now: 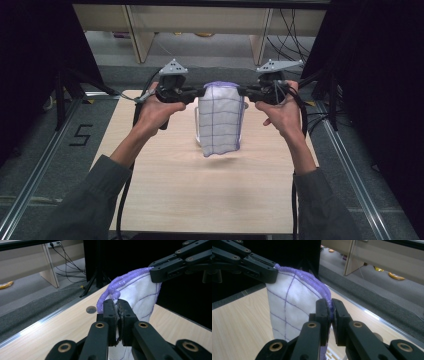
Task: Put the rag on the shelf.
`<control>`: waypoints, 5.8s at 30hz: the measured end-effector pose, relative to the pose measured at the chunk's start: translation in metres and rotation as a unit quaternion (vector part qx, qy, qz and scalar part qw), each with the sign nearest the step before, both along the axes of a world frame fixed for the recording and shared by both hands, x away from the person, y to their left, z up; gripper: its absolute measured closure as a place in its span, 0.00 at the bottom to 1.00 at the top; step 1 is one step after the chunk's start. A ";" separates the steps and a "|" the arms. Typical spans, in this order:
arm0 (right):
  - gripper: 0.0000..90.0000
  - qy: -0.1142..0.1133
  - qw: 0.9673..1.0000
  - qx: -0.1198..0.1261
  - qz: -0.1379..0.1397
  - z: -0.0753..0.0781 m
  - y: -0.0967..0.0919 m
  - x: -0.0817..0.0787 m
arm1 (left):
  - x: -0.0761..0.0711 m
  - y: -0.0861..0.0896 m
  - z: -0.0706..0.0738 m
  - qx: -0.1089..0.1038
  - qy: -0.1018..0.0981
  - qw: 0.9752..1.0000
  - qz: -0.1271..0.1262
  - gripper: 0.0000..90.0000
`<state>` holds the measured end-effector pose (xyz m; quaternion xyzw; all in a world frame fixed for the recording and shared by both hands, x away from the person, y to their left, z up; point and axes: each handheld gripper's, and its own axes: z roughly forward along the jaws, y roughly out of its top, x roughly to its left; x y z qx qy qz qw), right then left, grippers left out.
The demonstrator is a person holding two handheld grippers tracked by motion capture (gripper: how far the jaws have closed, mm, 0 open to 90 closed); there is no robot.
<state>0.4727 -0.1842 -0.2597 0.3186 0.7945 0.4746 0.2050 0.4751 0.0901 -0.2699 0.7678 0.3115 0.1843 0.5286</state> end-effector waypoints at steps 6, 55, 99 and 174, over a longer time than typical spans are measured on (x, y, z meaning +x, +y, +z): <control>0.94 -0.007 1.000 0.006 -0.014 0.013 0.002 0.012 | 0.015 -0.001 0.012 -0.007 -0.002 1.000 0.015 0.95; 0.93 0.115 0.988 -0.021 -0.103 -0.071 0.019 0.137 | 0.127 -0.010 -0.086 0.000 0.106 0.992 0.075 0.93; 0.69 0.117 0.990 -0.006 -0.082 -0.054 -0.027 0.090 | 0.069 0.051 -0.083 -0.004 0.125 0.990 0.065 0.52; 0.40 0.097 0.994 0.046 -0.010 -0.135 -0.033 -0.041 | -0.082 0.056 -0.152 0.004 0.098 0.995 -0.021 0.30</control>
